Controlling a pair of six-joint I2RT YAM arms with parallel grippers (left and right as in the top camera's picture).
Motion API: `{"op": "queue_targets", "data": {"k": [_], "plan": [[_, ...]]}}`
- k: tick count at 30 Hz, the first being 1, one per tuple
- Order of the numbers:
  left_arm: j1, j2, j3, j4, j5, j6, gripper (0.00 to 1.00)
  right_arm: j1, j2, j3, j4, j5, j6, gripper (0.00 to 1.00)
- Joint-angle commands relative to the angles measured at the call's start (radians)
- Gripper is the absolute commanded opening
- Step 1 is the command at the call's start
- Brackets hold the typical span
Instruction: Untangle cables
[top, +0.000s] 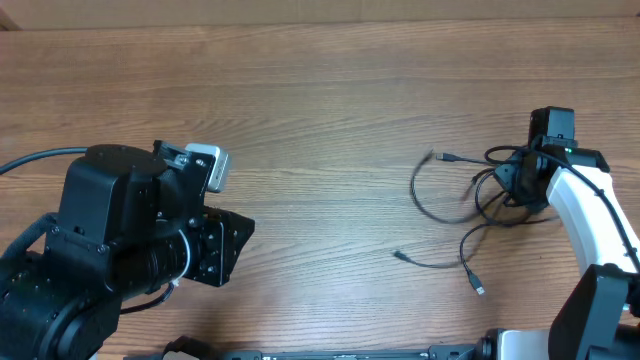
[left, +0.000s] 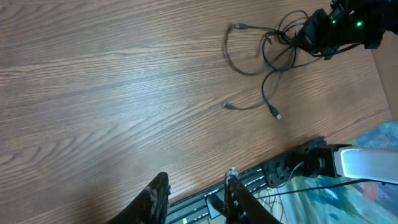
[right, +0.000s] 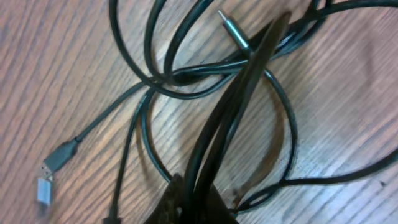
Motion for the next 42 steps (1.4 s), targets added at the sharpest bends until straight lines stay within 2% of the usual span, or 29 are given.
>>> {"op": "queue_targets", "data": {"k": [1,6,8,15,20,26,30,37,42], "plan": [[-0.006,-0.007,-0.003,-0.005,-0.013,0.027,0.29,-0.003,0.003,-0.002,0.036,-0.14,-0.152,0.04],[-0.006,-0.006,-0.003,-0.004,-0.038,0.027,0.29,0.002,-0.01,0.031,0.055,-0.49,-0.369,0.04],[-0.006,-0.006,-0.003,-0.004,-0.056,0.027,0.28,0.018,-0.033,0.069,0.027,-0.567,-0.433,0.04],[-0.006,-0.006,-0.003,0.01,-0.061,0.016,0.3,0.141,-0.183,0.229,-0.107,-0.541,-0.454,0.04],[-0.006,0.005,-0.003,0.029,-0.058,0.014,0.51,0.261,-0.298,0.317,-0.208,-0.527,-0.45,0.04],[-0.006,0.054,-0.003,0.032,-0.037,0.015,0.55,0.373,-0.386,0.34,-0.293,-0.465,-0.459,0.04],[-0.006,0.11,-0.003,0.032,-0.024,0.015,0.62,0.442,-0.407,0.34,-0.343,-0.466,-0.473,0.04],[-0.006,0.222,-0.003,0.032,0.142,0.084,0.63,0.572,-0.408,0.34,-0.369,-0.465,-0.509,0.04],[-0.006,0.262,-0.003,0.04,0.154,0.086,0.65,0.63,-0.408,0.34,-0.369,-0.466,-0.567,0.04]]}}
